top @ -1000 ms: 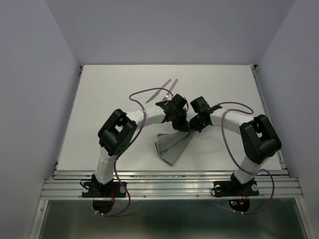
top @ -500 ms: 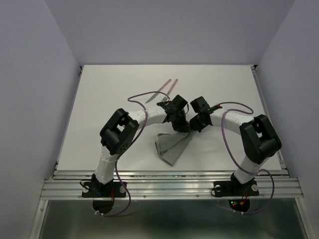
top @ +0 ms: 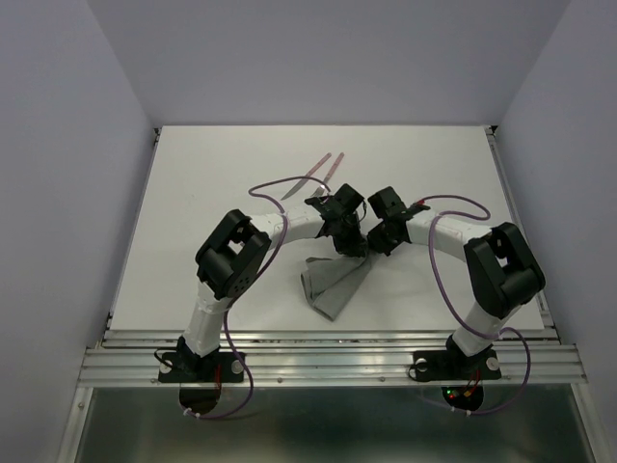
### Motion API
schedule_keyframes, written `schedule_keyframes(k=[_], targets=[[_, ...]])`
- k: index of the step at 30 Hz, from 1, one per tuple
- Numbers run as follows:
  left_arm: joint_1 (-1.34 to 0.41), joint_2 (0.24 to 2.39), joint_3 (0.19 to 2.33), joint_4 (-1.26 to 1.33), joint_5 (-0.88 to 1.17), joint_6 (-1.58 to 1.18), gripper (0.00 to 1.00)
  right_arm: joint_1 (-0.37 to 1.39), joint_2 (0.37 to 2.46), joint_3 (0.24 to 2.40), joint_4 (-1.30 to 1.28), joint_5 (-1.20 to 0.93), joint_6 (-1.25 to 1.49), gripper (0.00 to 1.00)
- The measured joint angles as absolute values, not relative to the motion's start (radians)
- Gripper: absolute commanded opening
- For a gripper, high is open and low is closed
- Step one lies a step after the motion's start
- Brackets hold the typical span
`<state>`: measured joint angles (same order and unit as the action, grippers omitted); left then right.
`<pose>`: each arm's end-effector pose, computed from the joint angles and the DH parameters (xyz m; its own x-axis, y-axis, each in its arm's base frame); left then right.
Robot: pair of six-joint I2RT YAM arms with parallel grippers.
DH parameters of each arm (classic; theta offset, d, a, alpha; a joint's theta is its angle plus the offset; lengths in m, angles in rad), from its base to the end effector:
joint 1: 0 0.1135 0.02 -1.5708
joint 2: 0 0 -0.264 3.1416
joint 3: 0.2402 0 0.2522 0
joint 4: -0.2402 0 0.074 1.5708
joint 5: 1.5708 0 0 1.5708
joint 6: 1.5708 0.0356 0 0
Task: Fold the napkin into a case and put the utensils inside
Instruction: Pick up the smaller rectangle-folded napkin from the center of the board.
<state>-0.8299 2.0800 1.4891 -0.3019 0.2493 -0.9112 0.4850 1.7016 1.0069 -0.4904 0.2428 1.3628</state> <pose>0.2997 -0.3406 0.1729 -0.9697 -0.0745 -0.2325 0.0868 0.7850 -0.6134 0.2887 0.1425 0.1639 -0.5337 0.7923 -0.2957 0.7251 0.6087 0.3221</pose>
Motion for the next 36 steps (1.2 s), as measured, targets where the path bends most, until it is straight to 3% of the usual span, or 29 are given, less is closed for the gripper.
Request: schedule_keyframes(k=[20, 36], targets=[[-0.83, 2.08, 1.485, -0.284, 0.221, -0.826, 0.0, 0.485, 1.515, 0.967, -0.501, 0.311, 1.233, 0.13], [-0.83, 2.08, 1.485, -0.281, 0.212, -0.823, 0.0, 0.485, 1.526, 0.919, -0.485, 0.289, 1.196, 0.12]])
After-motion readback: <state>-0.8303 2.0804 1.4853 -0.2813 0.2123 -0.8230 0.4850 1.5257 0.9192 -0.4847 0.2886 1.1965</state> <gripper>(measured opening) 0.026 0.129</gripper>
